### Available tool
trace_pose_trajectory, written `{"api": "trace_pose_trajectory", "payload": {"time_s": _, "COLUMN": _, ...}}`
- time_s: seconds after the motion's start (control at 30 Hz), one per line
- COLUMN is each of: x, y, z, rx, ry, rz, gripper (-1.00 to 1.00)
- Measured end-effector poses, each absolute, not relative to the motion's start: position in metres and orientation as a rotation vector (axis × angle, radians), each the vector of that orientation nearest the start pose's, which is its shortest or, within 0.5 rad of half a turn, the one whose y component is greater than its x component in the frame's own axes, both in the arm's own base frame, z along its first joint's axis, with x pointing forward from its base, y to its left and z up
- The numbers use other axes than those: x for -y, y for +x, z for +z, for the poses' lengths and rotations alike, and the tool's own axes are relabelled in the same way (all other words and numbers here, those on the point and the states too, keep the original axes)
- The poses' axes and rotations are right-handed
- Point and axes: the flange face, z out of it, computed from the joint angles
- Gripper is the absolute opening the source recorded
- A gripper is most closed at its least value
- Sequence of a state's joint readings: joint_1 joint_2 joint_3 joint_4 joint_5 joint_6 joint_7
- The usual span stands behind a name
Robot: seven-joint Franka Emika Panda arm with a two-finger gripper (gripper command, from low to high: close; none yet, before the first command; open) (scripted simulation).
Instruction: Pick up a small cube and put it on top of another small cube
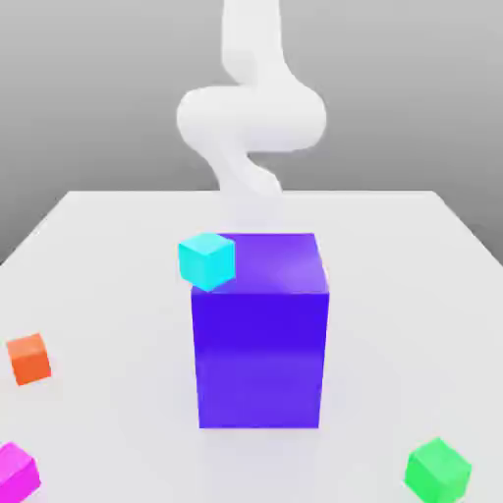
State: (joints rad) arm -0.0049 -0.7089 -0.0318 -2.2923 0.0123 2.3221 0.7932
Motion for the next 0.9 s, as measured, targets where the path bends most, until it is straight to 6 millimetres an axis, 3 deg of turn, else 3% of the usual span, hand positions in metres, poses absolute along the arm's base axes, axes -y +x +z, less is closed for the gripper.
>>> {"api": "trace_pose_trajectory", "payload": {"time_s": 0.23, "x": 0.075, "y": 0.456, "z": 0.594, "rx": -1.265, "ry": -2.477, "rz": -0.715, "gripper": 0.00}}
{"api": "trace_pose_trajectory", "payload": {"time_s": 0.47, "x": 0.137, "y": 0.503, "z": 0.487, "rx": -1.458, "ry": -2.480, "rz": -0.502, "gripper": 0.00}}
{"api": "trace_pose_trajectory", "payload": {"time_s": 0.7, "x": 0.206, "y": 0.515, "z": 0.370, "rx": -1.678, "ry": -2.460, "rz": -0.300, "gripper": 0.00}}
{"api": "trace_pose_trajectory", "payload": {"time_s": 0.9, "x": 0.253, "y": 0.502, "z": 0.268, "rx": -1.844, "ry": -2.452, "rz": -0.129, "gripper": 0.00}}
